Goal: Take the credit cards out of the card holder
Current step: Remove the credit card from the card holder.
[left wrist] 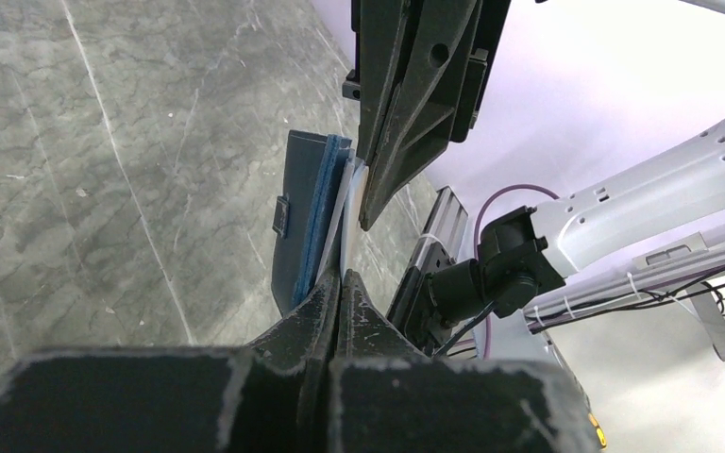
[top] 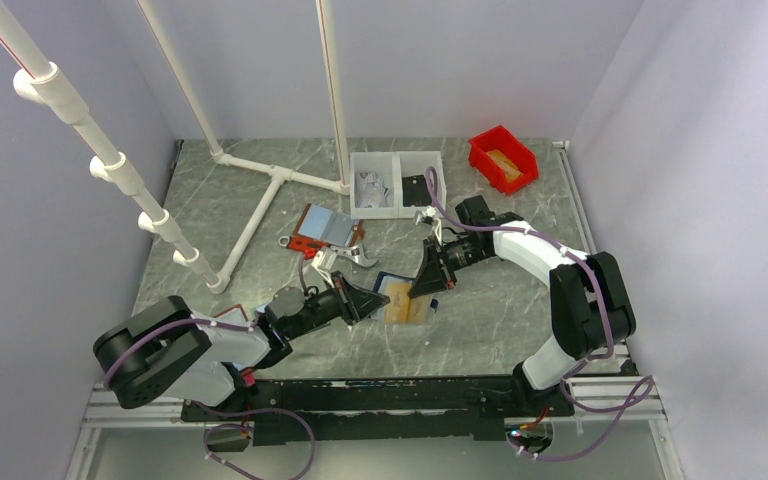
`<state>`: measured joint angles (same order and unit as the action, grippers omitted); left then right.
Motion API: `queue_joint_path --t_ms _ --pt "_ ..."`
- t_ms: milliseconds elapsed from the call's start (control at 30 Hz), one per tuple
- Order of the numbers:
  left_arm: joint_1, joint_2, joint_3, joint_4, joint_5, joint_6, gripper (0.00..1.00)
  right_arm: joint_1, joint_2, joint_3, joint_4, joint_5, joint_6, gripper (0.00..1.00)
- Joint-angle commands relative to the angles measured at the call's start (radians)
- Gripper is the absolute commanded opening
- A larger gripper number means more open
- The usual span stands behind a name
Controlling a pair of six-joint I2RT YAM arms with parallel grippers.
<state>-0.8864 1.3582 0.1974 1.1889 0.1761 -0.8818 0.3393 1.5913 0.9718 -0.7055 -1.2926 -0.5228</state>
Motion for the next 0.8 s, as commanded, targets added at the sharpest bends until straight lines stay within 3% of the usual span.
queue_joint_path --t_ms 0,767 --pt "0.024 -0.001 -0.027 0.072 0.015 -0.018 0.01 -0.017 0.005 0.038 0.003 0.013 -0.034 0.0" --pt "0.06 0.051 -0.056 0.103 0.017 -0.064 0.0 -0.042 0.025 0.051 -0.028 0.071 -0.072 0.0"
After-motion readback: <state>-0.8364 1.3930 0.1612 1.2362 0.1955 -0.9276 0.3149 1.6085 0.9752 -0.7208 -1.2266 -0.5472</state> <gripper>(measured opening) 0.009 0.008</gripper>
